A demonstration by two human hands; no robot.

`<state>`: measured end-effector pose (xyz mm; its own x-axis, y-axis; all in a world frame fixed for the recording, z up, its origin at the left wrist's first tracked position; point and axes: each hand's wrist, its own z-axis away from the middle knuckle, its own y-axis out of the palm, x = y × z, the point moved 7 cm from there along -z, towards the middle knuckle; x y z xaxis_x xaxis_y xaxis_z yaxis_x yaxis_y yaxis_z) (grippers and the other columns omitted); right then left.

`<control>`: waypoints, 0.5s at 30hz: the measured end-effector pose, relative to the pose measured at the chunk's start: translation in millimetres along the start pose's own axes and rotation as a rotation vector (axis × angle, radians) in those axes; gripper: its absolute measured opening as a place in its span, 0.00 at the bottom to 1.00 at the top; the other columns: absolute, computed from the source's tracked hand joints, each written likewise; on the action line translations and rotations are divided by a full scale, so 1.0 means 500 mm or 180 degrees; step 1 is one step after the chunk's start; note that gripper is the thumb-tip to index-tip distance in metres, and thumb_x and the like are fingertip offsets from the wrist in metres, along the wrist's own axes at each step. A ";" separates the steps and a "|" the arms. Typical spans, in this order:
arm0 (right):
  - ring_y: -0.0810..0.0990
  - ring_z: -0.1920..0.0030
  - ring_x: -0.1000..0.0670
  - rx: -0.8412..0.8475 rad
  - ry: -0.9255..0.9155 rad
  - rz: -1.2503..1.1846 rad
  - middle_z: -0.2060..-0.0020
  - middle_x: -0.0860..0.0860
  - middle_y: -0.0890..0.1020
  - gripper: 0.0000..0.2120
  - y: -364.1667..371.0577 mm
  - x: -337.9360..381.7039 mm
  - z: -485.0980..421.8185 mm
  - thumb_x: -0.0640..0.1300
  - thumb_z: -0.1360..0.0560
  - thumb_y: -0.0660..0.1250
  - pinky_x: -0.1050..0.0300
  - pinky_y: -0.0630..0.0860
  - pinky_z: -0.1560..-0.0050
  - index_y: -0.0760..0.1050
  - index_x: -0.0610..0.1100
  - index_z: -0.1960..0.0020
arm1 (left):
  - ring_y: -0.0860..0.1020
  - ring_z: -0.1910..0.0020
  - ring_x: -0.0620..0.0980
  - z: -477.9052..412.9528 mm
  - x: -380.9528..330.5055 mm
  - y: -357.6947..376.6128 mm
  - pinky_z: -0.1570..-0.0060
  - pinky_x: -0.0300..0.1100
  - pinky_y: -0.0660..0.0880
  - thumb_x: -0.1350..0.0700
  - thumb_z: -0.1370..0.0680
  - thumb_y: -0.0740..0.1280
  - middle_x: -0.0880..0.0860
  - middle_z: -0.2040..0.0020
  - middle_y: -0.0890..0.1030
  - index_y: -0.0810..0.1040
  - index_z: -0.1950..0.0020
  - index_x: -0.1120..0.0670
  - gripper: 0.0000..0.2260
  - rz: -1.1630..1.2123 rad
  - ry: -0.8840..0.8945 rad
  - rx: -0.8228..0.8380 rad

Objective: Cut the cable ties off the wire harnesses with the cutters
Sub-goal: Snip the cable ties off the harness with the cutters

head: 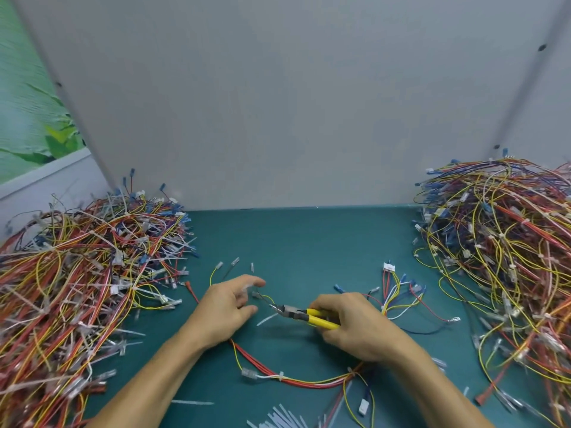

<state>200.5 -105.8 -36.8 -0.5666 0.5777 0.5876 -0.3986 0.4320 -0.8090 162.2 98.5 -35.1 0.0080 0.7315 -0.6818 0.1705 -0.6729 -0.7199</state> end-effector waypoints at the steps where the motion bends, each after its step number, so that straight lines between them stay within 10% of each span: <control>1: 0.73 0.64 0.54 0.0003 0.0001 -0.0011 0.66 0.54 0.78 0.09 -0.001 0.000 0.000 0.42 0.32 0.66 0.58 0.72 0.61 0.76 0.53 0.54 | 0.65 0.72 0.42 0.003 -0.010 0.005 0.65 0.31 0.66 0.62 0.28 0.73 0.44 0.72 0.67 0.79 0.46 0.44 0.17 -0.0087 0.0139 0.0036; 5: 0.74 0.64 0.57 0.0017 0.0009 -0.0069 0.66 0.55 0.78 0.09 -0.007 -0.002 0.002 0.42 0.32 0.67 0.64 0.71 0.63 0.76 0.54 0.55 | 0.80 0.53 0.43 0.015 -0.053 0.012 0.48 0.30 0.71 0.59 0.30 0.76 0.47 0.52 0.83 0.83 0.43 0.52 0.16 -0.0438 0.0738 -0.0081; 10: 0.74 0.65 0.59 -0.0017 0.0064 -0.0303 0.66 0.57 0.80 0.08 -0.009 -0.005 0.000 0.44 0.32 0.69 0.64 0.71 0.62 0.77 0.55 0.56 | 0.74 0.66 0.38 0.031 -0.085 0.028 0.63 0.29 0.68 0.55 0.31 0.77 0.41 0.67 0.76 0.85 0.50 0.50 0.10 -0.0220 0.1041 -0.0061; 15: 0.71 0.65 0.58 -0.0129 -0.0054 -0.0328 0.67 0.56 0.76 0.08 -0.015 0.001 0.001 0.54 0.30 0.71 0.65 0.67 0.63 0.77 0.53 0.53 | 0.79 0.61 0.40 0.034 -0.076 0.053 0.58 0.39 0.75 0.56 0.27 0.73 0.46 0.62 0.82 0.85 0.55 0.50 0.03 -0.0028 0.0891 0.0078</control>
<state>202.7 -109.3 -30.7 -0.5363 0.5171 0.6670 -0.4261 0.5164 -0.7429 149.4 51.1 -30.7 0.2789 0.7371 -0.6156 0.1478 -0.6663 -0.7309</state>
